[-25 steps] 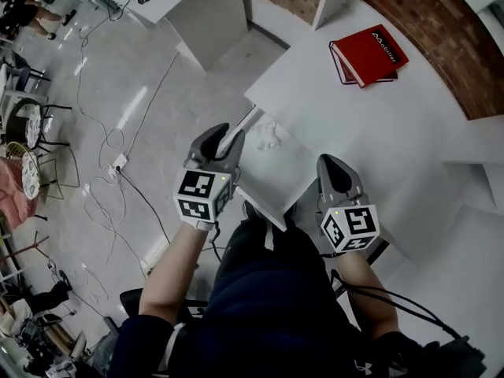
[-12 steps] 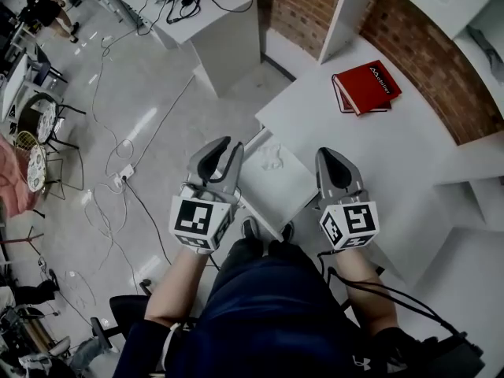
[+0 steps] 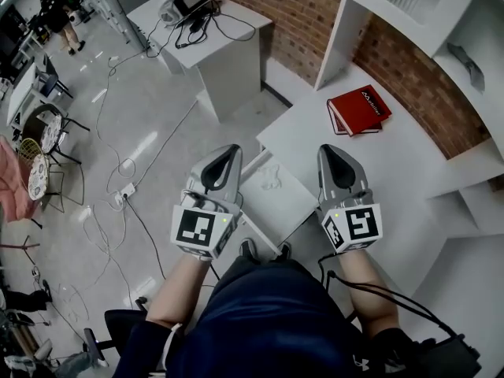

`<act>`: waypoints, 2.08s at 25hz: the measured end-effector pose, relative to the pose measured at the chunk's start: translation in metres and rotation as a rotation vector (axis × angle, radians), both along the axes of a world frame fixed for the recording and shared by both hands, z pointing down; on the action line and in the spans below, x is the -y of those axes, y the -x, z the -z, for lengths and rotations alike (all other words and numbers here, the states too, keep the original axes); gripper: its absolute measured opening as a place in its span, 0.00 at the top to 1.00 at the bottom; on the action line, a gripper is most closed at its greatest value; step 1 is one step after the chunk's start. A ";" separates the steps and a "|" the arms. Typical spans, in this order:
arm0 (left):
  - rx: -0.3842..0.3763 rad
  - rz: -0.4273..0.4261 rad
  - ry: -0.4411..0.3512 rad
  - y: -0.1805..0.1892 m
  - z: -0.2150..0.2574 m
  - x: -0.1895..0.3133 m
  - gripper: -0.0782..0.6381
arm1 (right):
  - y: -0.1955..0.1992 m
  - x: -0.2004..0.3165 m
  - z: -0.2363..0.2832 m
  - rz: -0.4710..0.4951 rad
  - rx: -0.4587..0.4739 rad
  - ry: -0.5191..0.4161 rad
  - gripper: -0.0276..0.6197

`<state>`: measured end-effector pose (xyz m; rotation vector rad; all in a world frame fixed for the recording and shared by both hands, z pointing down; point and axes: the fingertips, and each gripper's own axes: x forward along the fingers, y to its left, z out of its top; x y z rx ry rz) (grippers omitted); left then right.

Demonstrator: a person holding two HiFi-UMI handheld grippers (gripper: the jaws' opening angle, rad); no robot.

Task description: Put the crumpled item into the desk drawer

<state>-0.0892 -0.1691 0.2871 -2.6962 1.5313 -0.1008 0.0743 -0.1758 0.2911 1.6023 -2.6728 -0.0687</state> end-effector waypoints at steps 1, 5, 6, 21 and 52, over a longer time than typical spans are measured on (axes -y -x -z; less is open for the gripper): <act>0.001 -0.003 -0.009 0.000 0.003 -0.001 0.89 | 0.001 -0.001 0.006 0.001 -0.003 -0.013 0.95; -0.068 0.004 -0.008 0.002 0.015 -0.005 0.89 | 0.001 -0.010 0.022 -0.006 0.015 -0.051 0.95; -0.095 0.014 0.001 0.004 0.017 -0.005 0.89 | 0.001 -0.013 0.023 -0.008 0.023 -0.055 0.95; -0.064 0.061 -0.025 0.025 0.015 -0.005 0.89 | 0.016 -0.015 0.024 -0.012 0.041 -0.061 0.95; -0.092 0.087 0.015 0.030 0.005 0.006 0.89 | 0.019 -0.007 0.018 0.000 0.045 -0.045 0.95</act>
